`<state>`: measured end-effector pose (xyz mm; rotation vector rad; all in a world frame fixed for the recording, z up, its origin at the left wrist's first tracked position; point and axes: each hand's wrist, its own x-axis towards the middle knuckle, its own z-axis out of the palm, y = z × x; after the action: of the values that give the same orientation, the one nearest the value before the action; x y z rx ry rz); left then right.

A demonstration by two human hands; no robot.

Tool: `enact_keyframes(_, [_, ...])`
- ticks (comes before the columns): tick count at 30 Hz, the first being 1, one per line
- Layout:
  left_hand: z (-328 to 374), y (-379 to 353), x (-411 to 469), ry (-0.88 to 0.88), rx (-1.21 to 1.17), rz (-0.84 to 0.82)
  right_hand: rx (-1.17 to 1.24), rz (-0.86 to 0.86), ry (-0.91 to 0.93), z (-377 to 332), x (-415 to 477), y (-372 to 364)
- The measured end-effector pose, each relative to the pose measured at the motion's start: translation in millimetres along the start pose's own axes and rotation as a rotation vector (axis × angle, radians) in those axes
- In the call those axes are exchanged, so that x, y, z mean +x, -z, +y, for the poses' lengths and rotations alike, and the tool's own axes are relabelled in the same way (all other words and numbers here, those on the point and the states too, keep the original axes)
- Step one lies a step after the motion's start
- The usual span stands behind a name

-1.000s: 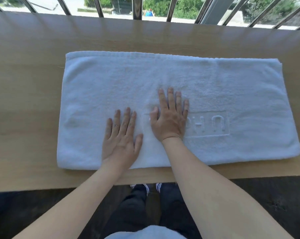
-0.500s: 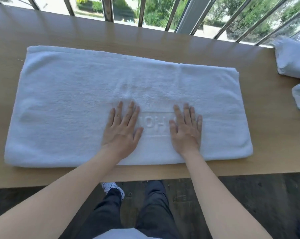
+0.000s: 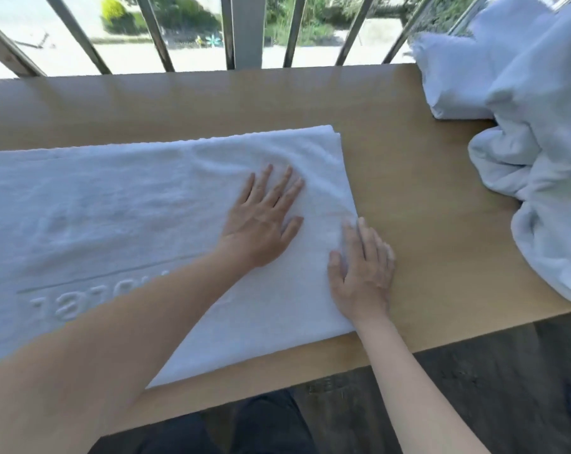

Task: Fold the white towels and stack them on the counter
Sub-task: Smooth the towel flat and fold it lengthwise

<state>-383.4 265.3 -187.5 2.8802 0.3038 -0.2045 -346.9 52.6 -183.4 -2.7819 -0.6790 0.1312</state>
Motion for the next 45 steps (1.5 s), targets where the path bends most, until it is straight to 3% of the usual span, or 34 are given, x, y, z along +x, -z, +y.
enact_keyframes(7, [52, -1, 98, 0.017, 0.021, 0.028, 0.116, 0.249, -0.144, 37, -6, -4])
enact_keyframes(13, [62, 3, 125, 0.09, -0.082, 0.151, 0.174, 0.158, -0.085, 42, -7, 1])
enact_keyframes(17, [73, 5, 121, 0.324, -0.226, 0.332, 0.222, 0.138, 0.017, 47, -11, 5])
enact_keyframes(21, [75, 11, 131, 0.469, -0.333, 0.335, 0.234, 0.066, 0.017, 47, -6, 7])
enact_keyframes(29, [58, 22, 137, 0.451, -0.518, 0.296, 0.345, 0.085, 0.054, 38, -11, 5])
enact_keyframes(37, [42, 30, 118, 0.407, -0.674, 0.293, 0.714, -0.369, 0.012, 15, -4, 22])
enact_keyframes(45, [53, 33, 123, 0.418, -0.604, 0.187, 0.778, -0.465, 0.063, -5, 0, 21])
